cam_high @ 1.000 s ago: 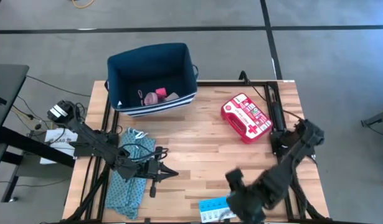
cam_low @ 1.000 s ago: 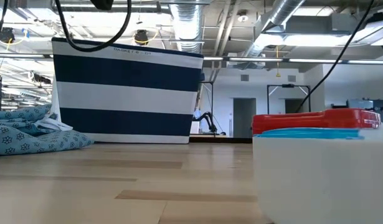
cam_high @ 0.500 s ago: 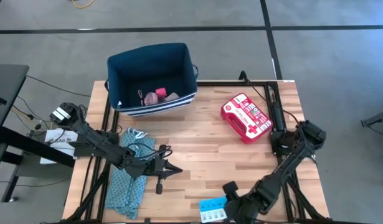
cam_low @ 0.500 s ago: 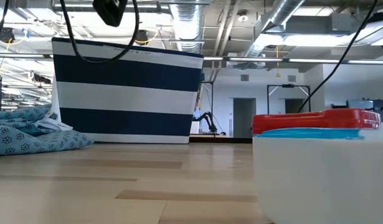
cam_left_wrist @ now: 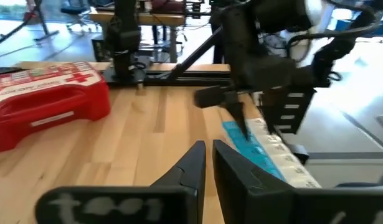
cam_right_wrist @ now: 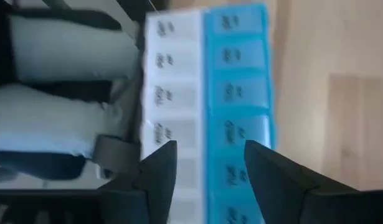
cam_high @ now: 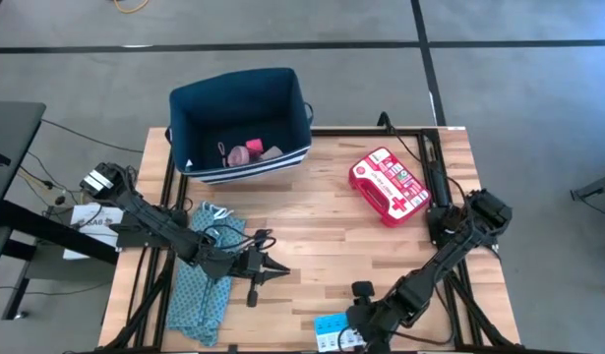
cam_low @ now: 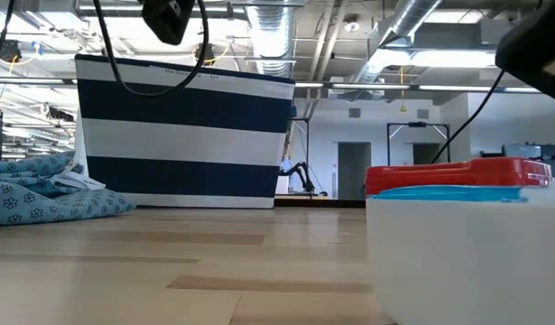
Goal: Pick & place medical supplies in basket/bin
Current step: Put the blue white pill organizer into theblue bin
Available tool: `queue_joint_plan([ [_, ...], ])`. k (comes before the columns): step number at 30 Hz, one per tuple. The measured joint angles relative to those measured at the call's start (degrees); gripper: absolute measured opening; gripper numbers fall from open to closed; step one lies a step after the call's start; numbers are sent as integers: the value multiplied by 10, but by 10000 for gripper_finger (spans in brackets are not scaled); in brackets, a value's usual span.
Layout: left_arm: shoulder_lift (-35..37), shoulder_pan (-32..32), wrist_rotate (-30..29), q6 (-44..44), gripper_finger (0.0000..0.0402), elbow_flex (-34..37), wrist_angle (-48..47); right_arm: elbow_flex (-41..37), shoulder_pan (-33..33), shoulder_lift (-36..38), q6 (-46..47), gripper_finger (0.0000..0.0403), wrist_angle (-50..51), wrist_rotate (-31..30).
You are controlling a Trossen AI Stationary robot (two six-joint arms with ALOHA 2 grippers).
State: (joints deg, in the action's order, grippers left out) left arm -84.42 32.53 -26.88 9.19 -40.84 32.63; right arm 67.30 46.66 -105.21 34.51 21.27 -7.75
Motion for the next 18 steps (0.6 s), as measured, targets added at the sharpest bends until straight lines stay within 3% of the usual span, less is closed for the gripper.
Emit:
queue_joint_plan([
  [7, 0, 0, 26, 0, 20, 0, -1, -21, 20, 0, -30, 114, -99, 2],
  [16, 0, 0, 24, 0, 20, 0, -2, -24, 24, 0, -18, 11, -84, -7],
  [18, 0, 0, 24, 0, 20, 0, -1, -24, 23, -1, -18, 5, -84, -14],
])
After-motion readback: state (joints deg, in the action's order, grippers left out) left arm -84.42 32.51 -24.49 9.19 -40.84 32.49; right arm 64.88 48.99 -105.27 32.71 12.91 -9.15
